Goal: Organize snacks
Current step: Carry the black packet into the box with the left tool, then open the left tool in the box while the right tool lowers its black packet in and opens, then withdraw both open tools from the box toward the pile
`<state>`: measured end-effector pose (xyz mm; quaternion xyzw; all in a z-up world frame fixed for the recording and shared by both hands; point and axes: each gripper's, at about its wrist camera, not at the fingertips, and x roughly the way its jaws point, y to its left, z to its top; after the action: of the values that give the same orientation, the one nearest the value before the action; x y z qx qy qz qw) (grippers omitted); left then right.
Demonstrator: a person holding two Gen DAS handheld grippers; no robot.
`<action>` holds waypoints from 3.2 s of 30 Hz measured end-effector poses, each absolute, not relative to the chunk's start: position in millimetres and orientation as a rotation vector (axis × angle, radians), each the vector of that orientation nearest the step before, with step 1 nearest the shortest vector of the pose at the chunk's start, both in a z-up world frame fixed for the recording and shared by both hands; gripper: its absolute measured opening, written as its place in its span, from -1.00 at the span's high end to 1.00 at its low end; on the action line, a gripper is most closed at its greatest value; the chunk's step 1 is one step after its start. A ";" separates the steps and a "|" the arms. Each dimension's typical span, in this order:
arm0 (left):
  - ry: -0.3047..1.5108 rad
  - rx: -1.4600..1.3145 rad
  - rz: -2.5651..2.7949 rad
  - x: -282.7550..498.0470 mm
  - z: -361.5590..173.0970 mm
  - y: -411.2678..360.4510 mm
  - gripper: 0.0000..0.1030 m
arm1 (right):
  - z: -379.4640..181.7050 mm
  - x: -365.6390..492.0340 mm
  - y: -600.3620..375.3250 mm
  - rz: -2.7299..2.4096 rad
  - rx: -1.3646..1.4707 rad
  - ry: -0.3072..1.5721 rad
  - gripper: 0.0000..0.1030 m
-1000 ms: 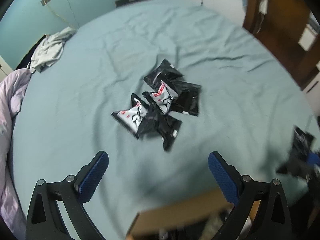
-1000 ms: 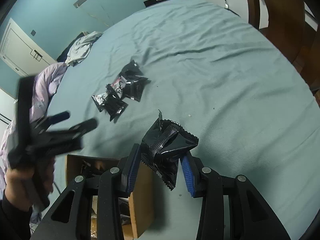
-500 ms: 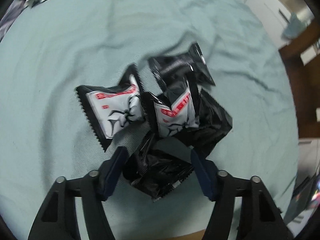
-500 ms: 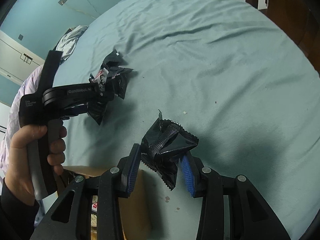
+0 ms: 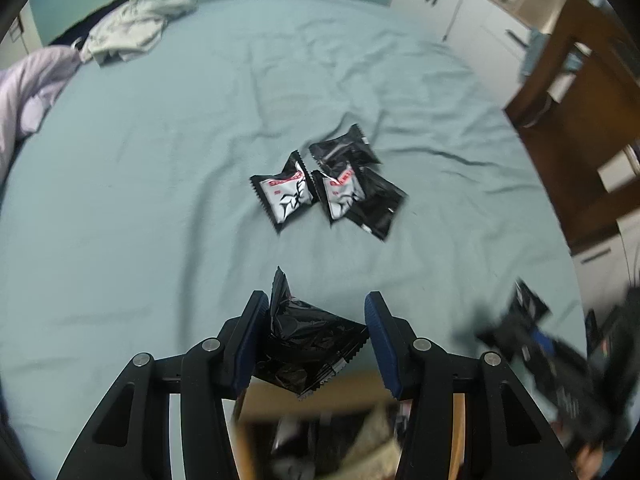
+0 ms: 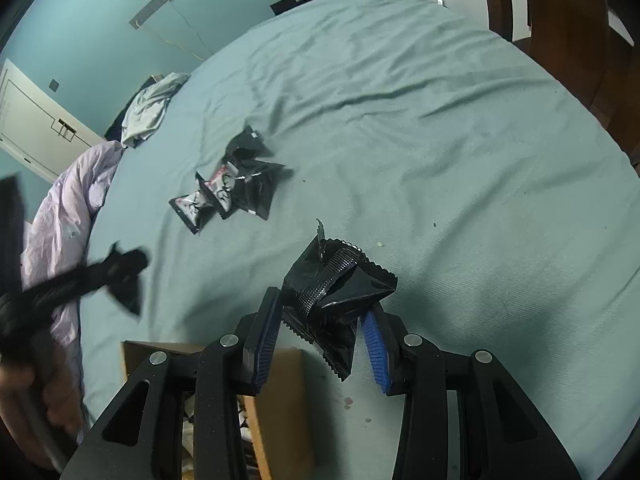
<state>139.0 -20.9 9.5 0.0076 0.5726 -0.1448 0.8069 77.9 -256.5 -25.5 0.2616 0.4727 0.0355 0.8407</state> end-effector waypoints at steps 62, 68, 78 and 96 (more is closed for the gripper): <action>1.046 0.272 -0.211 34.6 8.9 18.1 -0.68 | -9.5 36.7 -155.0 0.373 0.169 0.951 0.26; 1.051 0.276 -0.192 36.1 5.0 20.3 -0.67 | -20.7 40.9 -126.5 0.477 0.074 1.015 0.24; 1.050 0.267 -0.160 35.8 5.0 24.3 -0.67 | -15.2 42.8 -157.3 0.427 0.267 0.988 -0.34; 1.022 0.260 -0.182 34.3 12.4 18.9 -0.68 | 19.7 25.2 -228.7 0.112 0.201 0.895 -0.57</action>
<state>34.3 18.9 12.4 0.1239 0.4871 -0.0866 0.8602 25.2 -228.7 19.7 0.0969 0.4318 0.0539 0.8952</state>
